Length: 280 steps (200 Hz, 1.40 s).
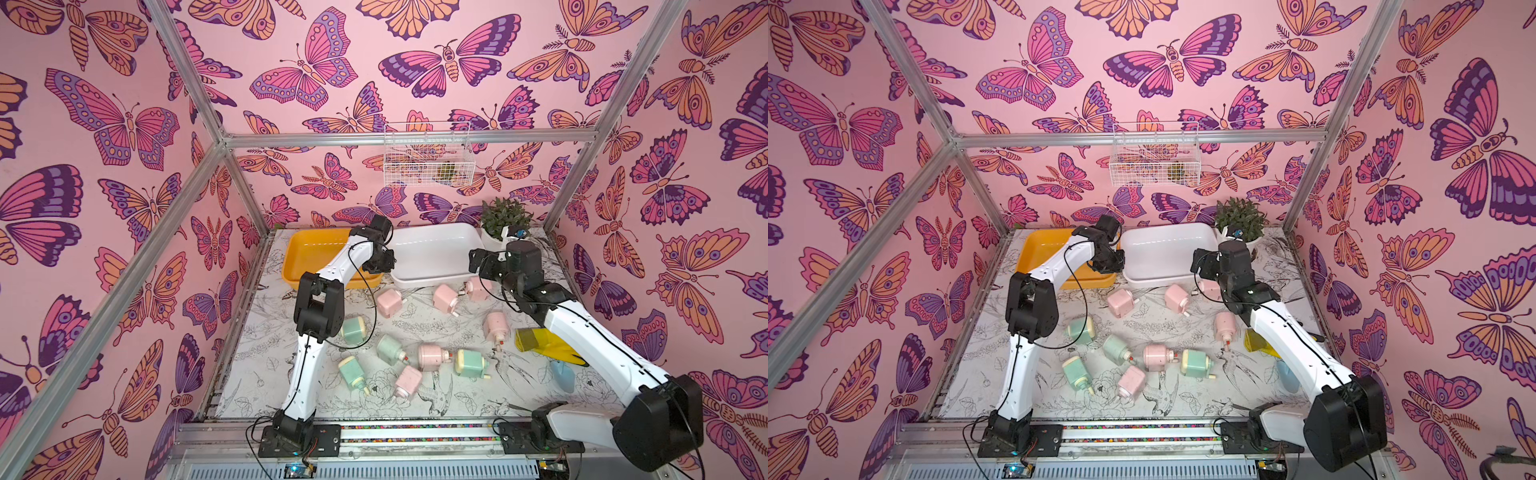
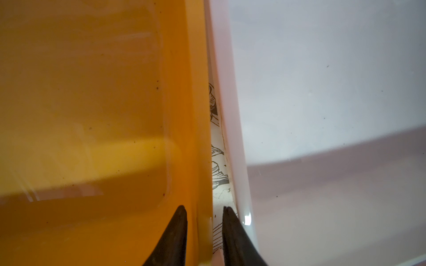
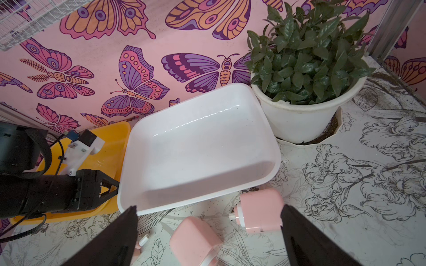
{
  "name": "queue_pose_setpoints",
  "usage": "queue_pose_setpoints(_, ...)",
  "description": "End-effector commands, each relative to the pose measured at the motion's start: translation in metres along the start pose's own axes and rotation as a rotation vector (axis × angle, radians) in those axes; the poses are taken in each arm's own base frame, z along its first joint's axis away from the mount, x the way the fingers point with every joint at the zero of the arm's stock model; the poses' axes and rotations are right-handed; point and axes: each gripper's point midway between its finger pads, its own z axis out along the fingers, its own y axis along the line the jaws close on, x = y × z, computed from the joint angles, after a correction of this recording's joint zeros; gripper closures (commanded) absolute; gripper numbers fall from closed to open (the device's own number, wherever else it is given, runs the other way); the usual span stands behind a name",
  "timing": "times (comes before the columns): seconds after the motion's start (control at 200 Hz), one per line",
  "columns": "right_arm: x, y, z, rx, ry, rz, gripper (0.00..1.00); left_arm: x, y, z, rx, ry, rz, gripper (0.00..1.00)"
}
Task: Place the pencil sharpeners by color into the storage box
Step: Move the storage box to the center of the board, then adjust the storage box at the center of the board.
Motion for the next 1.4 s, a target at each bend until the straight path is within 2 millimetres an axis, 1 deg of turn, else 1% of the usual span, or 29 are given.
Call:
queue_pose_setpoints(0.0,0.003,0.001,-0.004,0.001,0.003,-0.037,0.01,-0.001,-0.007,-0.021,-0.004,-0.022,0.034,0.66)
queue_pose_setpoints(0.095,0.01,0.001,0.0,-0.009,0.026,-0.088,0.01,-0.001,-0.002,-0.031,-0.032,-0.035,0.037,0.61)
queue_pose_setpoints(0.175,0.019,-0.001,0.004,-0.006,0.055,-0.143,0.01,0.0,0.003,-0.04,-0.059,-0.049,0.04,0.52)
queue_pose_setpoints(0.24,0.03,0.004,0.006,-0.046,0.099,-0.208,0.01,0.0,0.006,-0.048,-0.071,-0.062,0.042,0.45)
queue_pose_setpoints(0.32,0.053,0.015,0.008,-0.135,0.183,-0.277,0.01,0.002,0.005,-0.059,-0.061,-0.073,0.042,0.34)
queue_pose_setpoints(0.421,0.086,0.03,0.013,-0.26,0.301,-0.318,0.01,0.005,-0.006,-0.069,-0.008,-0.072,0.043,0.23)
queue_pose_setpoints(0.476,0.099,0.034,0.019,-0.284,0.342,-0.346,0.01,0.007,-0.014,-0.071,0.004,-0.081,0.059,0.11)
queue_pose_setpoints(0.511,0.105,0.032,0.025,-0.272,0.355,-0.354,0.01,0.007,-0.017,-0.07,0.0,-0.089,0.072,0.01)
queue_pose_setpoints(0.521,0.106,0.031,0.027,-0.266,0.36,-0.356,0.01,0.007,-0.017,-0.069,-0.002,-0.091,0.074,0.0)
queue_pose_setpoints(0.611,0.118,0.024,0.045,-0.227,0.398,-0.389,0.01,0.005,-0.019,-0.064,-0.042,-0.105,0.096,0.0)
queue_pose_setpoints(0.676,0.127,0.024,0.052,-0.24,0.447,-0.419,0.01,0.002,-0.018,-0.061,-0.051,-0.112,0.091,0.0)
queue_pose_setpoints(0.696,0.126,0.026,0.052,-0.25,0.451,-0.427,0.01,0.001,-0.018,-0.06,-0.054,-0.112,0.09,0.0)
queue_pose_setpoints(0.706,0.134,0.024,0.056,-0.247,0.475,-0.431,0.01,0.001,-0.018,-0.059,-0.054,-0.113,0.091,0.0)
queue_pose_setpoints(0.751,0.144,0.026,0.06,-0.275,0.516,-0.445,0.01,-0.002,-0.017,-0.056,-0.062,-0.117,0.089,0.0)
queue_pose_setpoints(0.826,0.151,0.029,0.067,-0.301,0.543,-0.454,0.01,-0.01,-0.012,-0.05,-0.104,-0.134,0.08,0.0)
queue_pose_setpoints(0.946,0.155,0.034,0.078,-0.319,0.557,-0.449,0.01,-0.018,-0.004,-0.038,-0.153,-0.144,0.078,0.0)
queue_pose_setpoints(1.036,0.156,0.037,0.081,-0.32,0.564,-0.445,0.01,-0.021,-0.001,-0.034,-0.163,-0.146,0.073,0.0)
queue_pose_setpoints(1.111,0.155,0.04,0.081,-0.329,0.564,-0.445,0.01,-0.021,0.002,-0.027,-0.162,-0.133,0.077,0.0)
queue_pose_setpoints(1.222,0.16,0.043,0.08,-0.342,0.58,-0.444,0.01,-0.017,0.007,-0.016,-0.169,-0.106,0.09,0.0)
queue_pose_setpoints(1.287,0.161,0.042,0.079,-0.342,0.589,-0.444,0.01,-0.015,0.014,-0.01,-0.182,-0.087,0.087,0.0)
queue_pose_setpoints(1.397,0.165,0.044,0.077,-0.351,0.599,-0.445,0.01,-0.014,0.03,-0.006,-0.219,-0.072,0.069,0.0)
